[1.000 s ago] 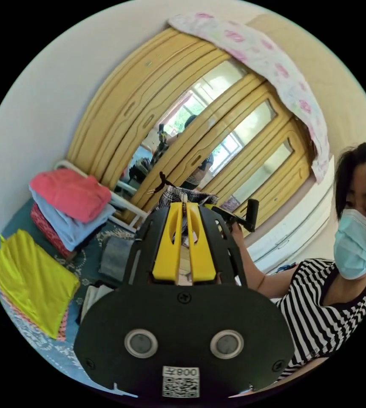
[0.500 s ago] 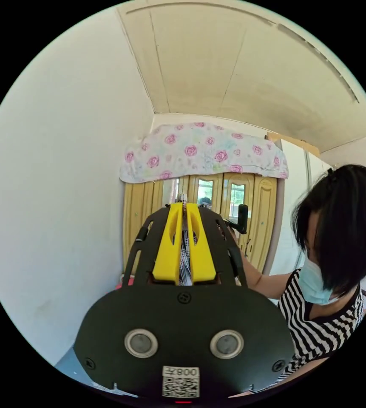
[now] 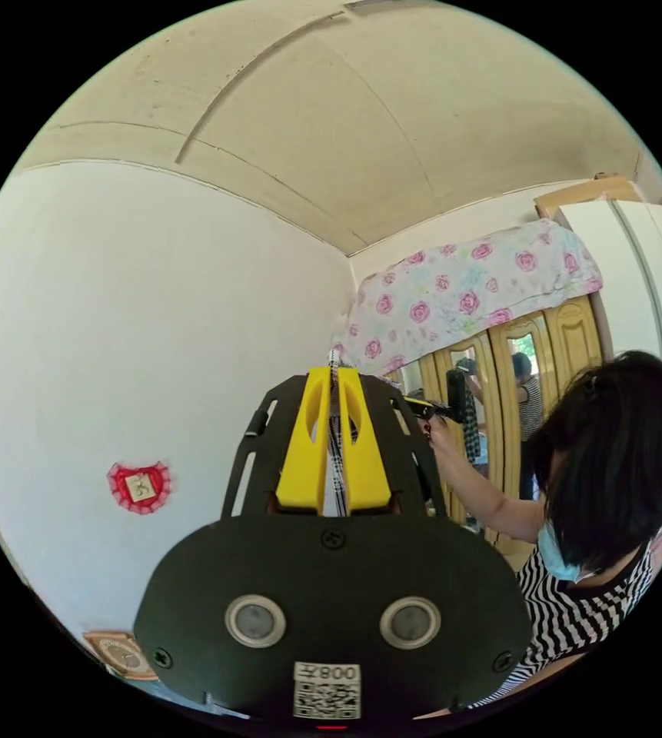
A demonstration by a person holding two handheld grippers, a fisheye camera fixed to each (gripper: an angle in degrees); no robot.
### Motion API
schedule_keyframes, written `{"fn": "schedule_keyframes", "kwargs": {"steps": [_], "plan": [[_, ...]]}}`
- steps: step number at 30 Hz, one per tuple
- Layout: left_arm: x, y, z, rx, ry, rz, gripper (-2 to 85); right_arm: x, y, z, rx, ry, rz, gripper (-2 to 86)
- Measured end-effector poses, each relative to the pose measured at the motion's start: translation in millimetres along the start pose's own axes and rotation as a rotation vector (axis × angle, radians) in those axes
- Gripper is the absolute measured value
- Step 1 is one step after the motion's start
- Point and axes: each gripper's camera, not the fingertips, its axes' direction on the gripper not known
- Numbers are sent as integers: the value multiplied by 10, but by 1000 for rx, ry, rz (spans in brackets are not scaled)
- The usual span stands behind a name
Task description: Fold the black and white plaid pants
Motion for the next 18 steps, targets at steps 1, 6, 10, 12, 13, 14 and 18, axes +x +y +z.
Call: {"fn": "schedule_keyframes", "kwargs": {"steps": [1,6,10,12,13,14,18], "plan": [[68,-133,-56,-28,-36,-6,18,-30,10,150,1,-51,22,22],[234,-475,-140,-171,-98,-69,19,-115,193,808,-41,-187,112,22],[344,-675,-153,-276,-93,-98,19,-251,391,1384,-96,-241,166,22],[378,-771,-175,-298,-87,-97,19,-307,438,1618,-112,-263,182,22],[386,-840,-199,-306,-80,-98,19,-341,454,1763,-116,-274,195,22],[385,-874,-212,-309,-74,-100,19,-381,458,1904,-115,-280,206,23],[310,-1117,-363,-300,-26,-107,19,-520,399,2343,-105,-290,222,23]]}}
